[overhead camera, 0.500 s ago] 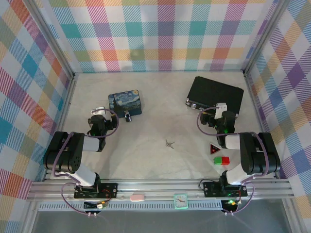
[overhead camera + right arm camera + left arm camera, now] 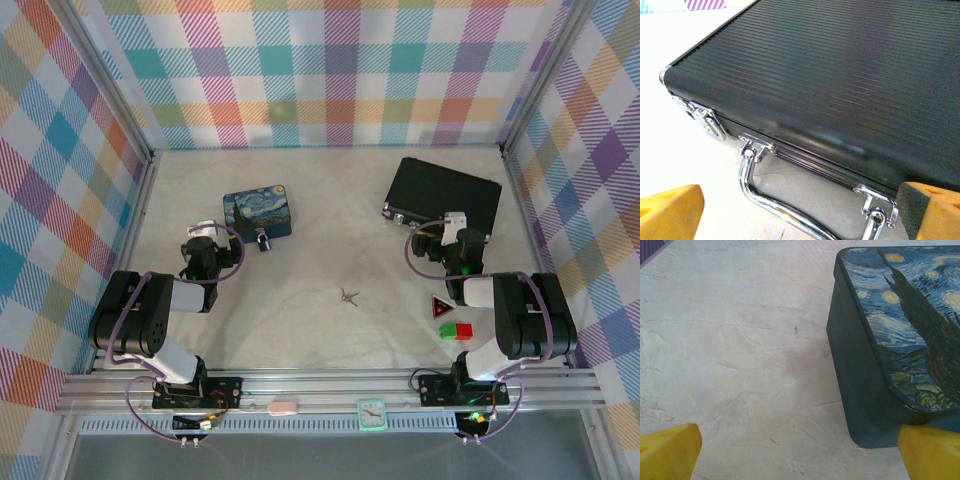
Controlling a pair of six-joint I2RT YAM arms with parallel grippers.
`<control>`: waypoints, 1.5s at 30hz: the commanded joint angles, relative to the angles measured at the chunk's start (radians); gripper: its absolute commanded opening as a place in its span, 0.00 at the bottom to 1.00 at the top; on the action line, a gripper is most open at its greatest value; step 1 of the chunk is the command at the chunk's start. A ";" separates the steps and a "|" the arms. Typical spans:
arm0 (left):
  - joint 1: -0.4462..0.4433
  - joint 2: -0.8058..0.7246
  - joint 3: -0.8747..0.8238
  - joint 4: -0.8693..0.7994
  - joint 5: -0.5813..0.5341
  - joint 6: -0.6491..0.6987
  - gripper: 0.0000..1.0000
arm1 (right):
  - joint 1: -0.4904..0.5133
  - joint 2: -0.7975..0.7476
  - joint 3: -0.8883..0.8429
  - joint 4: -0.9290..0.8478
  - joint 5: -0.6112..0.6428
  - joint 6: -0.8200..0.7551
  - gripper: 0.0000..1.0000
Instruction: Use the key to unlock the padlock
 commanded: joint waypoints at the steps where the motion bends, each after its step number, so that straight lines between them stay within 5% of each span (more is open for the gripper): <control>1: -0.007 0.009 0.027 0.046 -0.009 0.013 1.00 | -0.009 0.012 0.018 0.045 -0.020 0.007 0.99; 12: -0.003 -0.015 0.041 0.001 -0.006 0.014 1.00 | 0.001 -0.050 0.032 -0.022 0.031 0.013 0.99; 15: -0.005 -0.115 0.144 -0.261 -0.090 -0.013 1.00 | 0.023 -0.169 0.078 -0.220 0.148 0.036 0.99; 18: -0.012 -0.200 0.175 -0.355 -0.150 -0.046 1.00 | 0.054 -0.274 0.140 -0.424 0.220 0.112 0.99; 24: -0.030 -0.379 0.271 -0.654 -0.141 -0.234 1.00 | 0.235 -0.344 0.332 -0.904 0.217 0.300 0.92; 33: -0.113 -0.477 0.275 -0.889 0.122 -0.491 0.99 | 0.643 -0.108 0.578 -1.395 0.074 0.405 0.64; 37: -0.173 -0.495 0.229 -0.908 0.143 -0.565 0.99 | 0.828 0.044 0.682 -1.491 0.108 0.440 0.62; 45: -0.215 -0.476 0.229 -0.922 0.097 -0.556 0.99 | 0.927 0.250 0.809 -1.584 0.238 0.582 0.59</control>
